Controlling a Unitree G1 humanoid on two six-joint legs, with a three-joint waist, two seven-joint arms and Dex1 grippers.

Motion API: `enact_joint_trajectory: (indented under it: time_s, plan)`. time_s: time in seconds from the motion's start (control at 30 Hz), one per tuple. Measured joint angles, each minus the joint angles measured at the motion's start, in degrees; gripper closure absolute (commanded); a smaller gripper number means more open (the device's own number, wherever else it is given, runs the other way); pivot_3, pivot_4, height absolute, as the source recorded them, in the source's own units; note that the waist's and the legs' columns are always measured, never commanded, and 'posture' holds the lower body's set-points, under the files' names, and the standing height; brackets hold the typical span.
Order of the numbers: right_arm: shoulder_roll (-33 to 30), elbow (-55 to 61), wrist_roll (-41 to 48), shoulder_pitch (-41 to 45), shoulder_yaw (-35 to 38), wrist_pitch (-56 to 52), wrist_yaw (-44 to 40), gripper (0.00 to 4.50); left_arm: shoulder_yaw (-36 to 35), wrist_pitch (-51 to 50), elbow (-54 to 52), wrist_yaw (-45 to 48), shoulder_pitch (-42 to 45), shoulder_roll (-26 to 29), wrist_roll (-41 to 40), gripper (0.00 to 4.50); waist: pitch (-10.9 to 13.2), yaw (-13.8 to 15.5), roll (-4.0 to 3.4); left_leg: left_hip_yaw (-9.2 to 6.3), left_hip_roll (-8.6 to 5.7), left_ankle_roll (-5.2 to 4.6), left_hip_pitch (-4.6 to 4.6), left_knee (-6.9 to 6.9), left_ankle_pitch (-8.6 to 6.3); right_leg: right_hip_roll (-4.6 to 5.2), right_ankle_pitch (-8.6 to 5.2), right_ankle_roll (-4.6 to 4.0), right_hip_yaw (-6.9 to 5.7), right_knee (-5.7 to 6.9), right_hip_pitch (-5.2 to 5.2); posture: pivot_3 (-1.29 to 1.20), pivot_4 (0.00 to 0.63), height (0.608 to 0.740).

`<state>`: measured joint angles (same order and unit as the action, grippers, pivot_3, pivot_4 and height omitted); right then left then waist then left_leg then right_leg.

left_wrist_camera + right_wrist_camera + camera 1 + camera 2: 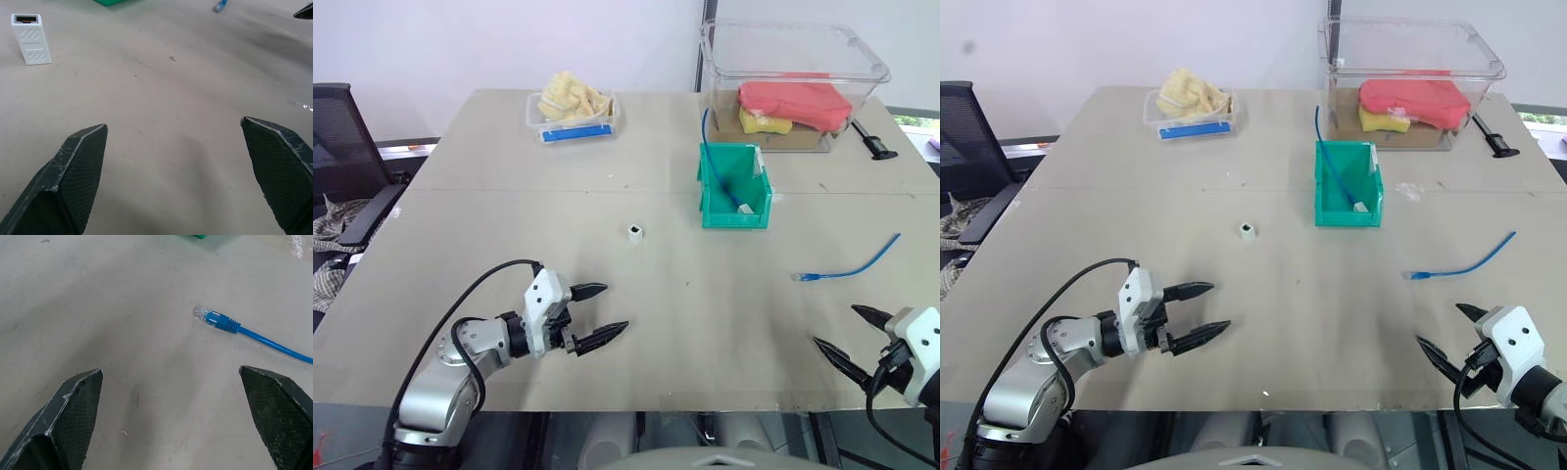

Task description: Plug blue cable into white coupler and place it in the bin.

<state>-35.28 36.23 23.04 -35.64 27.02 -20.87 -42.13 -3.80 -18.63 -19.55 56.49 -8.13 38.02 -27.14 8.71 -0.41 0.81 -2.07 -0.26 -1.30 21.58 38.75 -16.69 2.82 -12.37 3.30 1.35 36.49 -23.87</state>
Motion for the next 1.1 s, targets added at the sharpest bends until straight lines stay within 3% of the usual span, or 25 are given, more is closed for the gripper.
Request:
enact_joint_trajectory:
  time_s: [0.1, 0.2, 0.43, 0.53, 0.6, 0.7, 0.97, 1.1]
  plan:
    - [-0.3, 0.3, -0.1, 1.1, 0.0, -0.9, 0.6, 0.08, -0.2, -2.2, 0.0, -0.8, 1.1, -0.6, -1.8, 0.02, 0.0, 0.0, -0.01, -0.01, 0.0, 0.0, 0.01, 0.0, 0.0, 0.0, 0.0, 0.0, 0.0, 0.0, 0.0, 0.0, 0.15, 0.739]
    - [-4.9, 1.0, -2.7, 6.0, -1.2, -4.2, 2.6, 0.08, -1.9, -9.1, -0.1, -5.2, 7.4, -3.7, -8.5, 0.02, 0.0, 0.0, 0.05, -0.01, -0.01, 0.0, 0.0, 0.16, 0.01, -0.01, 0.0, 0.05, -0.02, 0.01, 0.06, 0.0, 0.15, 0.739]
    - [-15.6, 0.0, 1.5, 15.0, -2.6, -15.0, -1.8, 0.08, -1.2, -10.1, -4.1, -2.3, 7.5, -0.7, -9.2, 0.02, 0.0, -0.2, 0.03, 0.03, -0.02, -0.07, -0.03, 0.11, -0.05, -0.06, 0.11, -0.11, -0.04, -0.07, 0.12, 0.0, 0.15, 0.739]
    - [-20.2, -5.4, 0.8, 21.3, -6.7, -15.4, -4.7, 0.92, 1.0, -5.9, -6.0, 2.0, 5.8, 1.7, -6.6, 0.0, 0.0, -0.2, 0.0, 0.07, -0.02, -0.11, 0.04, 0.1, -0.07, -0.04, 0.1, -0.15, -0.03, -0.28, 0.14, 0.0, 0.15, 0.739]
    - [-23.2, -9.3, -0.2, 25.7, -10.1, -15.1, -6.9, 1.78, 1.7, -4.8, -6.7, 3.1, 5.5, 1.9, -6.5, 0.0, 0.1, -0.2, -0.03, 0.1, -0.03, -0.13, 0.04, 0.1, -0.08, -0.02, 0.11, -0.15, 0.01, -0.33, 0.15, 0.0, 0.15, 0.739]
    - [-27.2, -15.7, -3.3, 31.3, -16.1, -12.7, -11.1, 1.78, 2.1, -3.3, -7.2, 4.5, 4.8, 2.4, -5.8, 0.0, 0.1, -0.1, -0.02, 0.12, -0.02, -0.15, 0.08, 0.1, -0.09, -0.03, 0.11, -0.16, -0.1, -0.37, 0.16, 0.0, 0.15, 0.739]
    - [-26.7, -35.4, -14.2, 51.0, -33.3, -4.7, -18.6, 1.78, 2.2, -1.9, -7.4, 4.6, 3.7, 3.0, -5.0, 0.0, 0.2, -0.2, -0.15, 0.11, -0.01, -0.15, 0.09, 0.1, -0.09, -0.03, 0.2, 0.0, -0.09, -0.46, 0.15, 0.0, 0.15, 0.739]
    - [-24.5, -41.5, -16.8, 57.5, -37.9, -3.2, -22.6, 3.04, 2.3, -1.9, -8.4, 3.6, 3.7, 2.8, -4.6, 0.0, 0.2, -0.3, -0.18, 0.04, 0.01, -0.15, 0.11, 0.1, -0.09, -0.03, 0.24, 0.05, -0.09, -0.48, 0.14, 0.0, 0.15, 0.739]
